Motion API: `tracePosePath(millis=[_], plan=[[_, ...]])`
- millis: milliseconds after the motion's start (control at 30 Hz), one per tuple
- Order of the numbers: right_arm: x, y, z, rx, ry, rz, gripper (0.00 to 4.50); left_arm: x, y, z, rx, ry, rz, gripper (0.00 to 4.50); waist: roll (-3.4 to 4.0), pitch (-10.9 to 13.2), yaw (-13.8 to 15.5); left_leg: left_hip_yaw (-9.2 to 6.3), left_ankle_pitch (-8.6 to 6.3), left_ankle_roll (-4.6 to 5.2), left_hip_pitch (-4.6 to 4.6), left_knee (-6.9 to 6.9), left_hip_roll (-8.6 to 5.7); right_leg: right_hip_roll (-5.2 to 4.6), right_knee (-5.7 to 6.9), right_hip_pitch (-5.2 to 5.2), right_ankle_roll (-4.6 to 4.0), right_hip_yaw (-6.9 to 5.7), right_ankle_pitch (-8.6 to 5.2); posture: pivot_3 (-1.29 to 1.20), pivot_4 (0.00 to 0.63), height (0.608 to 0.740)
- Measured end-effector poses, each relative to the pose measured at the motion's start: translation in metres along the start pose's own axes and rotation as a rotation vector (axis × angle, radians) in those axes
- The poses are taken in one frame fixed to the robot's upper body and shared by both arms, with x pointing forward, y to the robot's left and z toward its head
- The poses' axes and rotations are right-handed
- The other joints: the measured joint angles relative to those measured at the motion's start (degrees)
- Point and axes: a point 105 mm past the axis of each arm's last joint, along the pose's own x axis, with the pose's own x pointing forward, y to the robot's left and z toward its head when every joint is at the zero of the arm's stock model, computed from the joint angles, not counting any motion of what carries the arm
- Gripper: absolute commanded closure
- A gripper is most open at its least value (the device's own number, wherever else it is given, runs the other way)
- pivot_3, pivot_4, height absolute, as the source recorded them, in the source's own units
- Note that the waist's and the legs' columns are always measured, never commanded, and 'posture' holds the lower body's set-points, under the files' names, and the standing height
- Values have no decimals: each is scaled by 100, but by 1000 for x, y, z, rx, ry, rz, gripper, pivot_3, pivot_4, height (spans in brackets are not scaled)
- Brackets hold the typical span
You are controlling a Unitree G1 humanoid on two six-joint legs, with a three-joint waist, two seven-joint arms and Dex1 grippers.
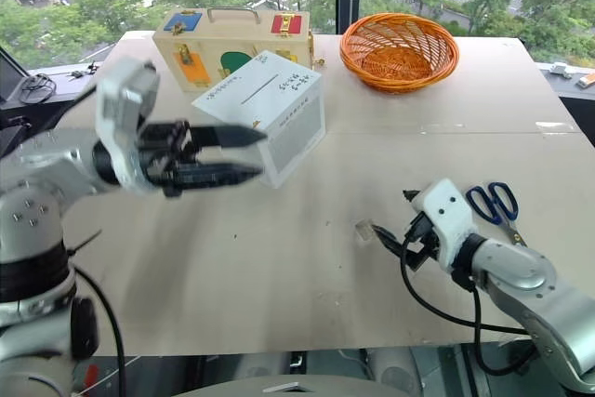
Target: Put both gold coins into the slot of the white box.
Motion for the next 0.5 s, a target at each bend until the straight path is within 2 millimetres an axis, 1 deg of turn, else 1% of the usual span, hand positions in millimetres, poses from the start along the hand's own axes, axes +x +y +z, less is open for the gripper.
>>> tracePosePath(millis=[33,67,100,133,167,200,233,300,400,433,500], plan=[[2,4,-2,9,7,5,0,1,-5,-16,2,26,-14,1396,1,-1,-1,3,-1,0,7,-3,1,0,1,4,-1,7,0,0,150,740],[3,6,-5,19,18,8,0,2,-8,-28,-8,43,-23,1396,0,0,7,1,-1,0,4,-4,2,1,1,1,-1,6,-1,0,150,740],[4,8,-9,30,31,11,259,1,-10,-39,-4,61,-21,1338,-1,0,21,0,0,0,-3,-3,3,2,1,-6,-2,4,0,0,150,740],[4,11,-12,37,46,17,592,0,-10,-46,8,73,-18,1321,-2,-1,47,0,0,0,-5,-2,2,1,1,-5,-2,1,0,0,150,740],[5,13,-17,44,67,24,1001,0,-9,-48,30,80,-13,1321,-3,-1,73,0,0,0,-14,2,2,-1,-2,-6,-1,-8,0,0,150,740],[5,14,-19,45,75,26,1282,-1,-8,-48,45,80,-10,1321,-3,-1,78,0,0,1,-17,3,1,-1,-3,-7,-1,-9,0,0,150,740],[5,16,-22,47,86,28,1735,-1,-7,-48,72,81,-1,1321,-3,-2,79,-1,-1,1,-19,4,1,-1,-6,-6,-1,-9,-1,0,150,740],[6,18,-26,43,98,23,1735,-3,-3,-50,101,88,19,1321,-3,-2,49,-4,-1,2,-19,3,1,-1,-8,-7,0,-3,-1,0,150,740],[8,15,-27,43,95,-19,1735,-6,0,-59,101,110,37,1321,-2,-2,20,-5,-1,2,-20,2,2,3,-8,-12,0,1,-1,0,150,740],[9,14,-27,47,95,-23,1968,-6,-1,-61,97,115,33,1321,-2,-2,22,-4,-1,2,-23,2,3,5,-8,-15,0,0,-1,0,150,740],[11,15,-25,71,82,-29,2573,-6,-1,-64,92,119,21,1321,-2,-2,28,-4,-1,2,-25,2,5,8,-6,-18,1,-3,-1,0,150,740]])
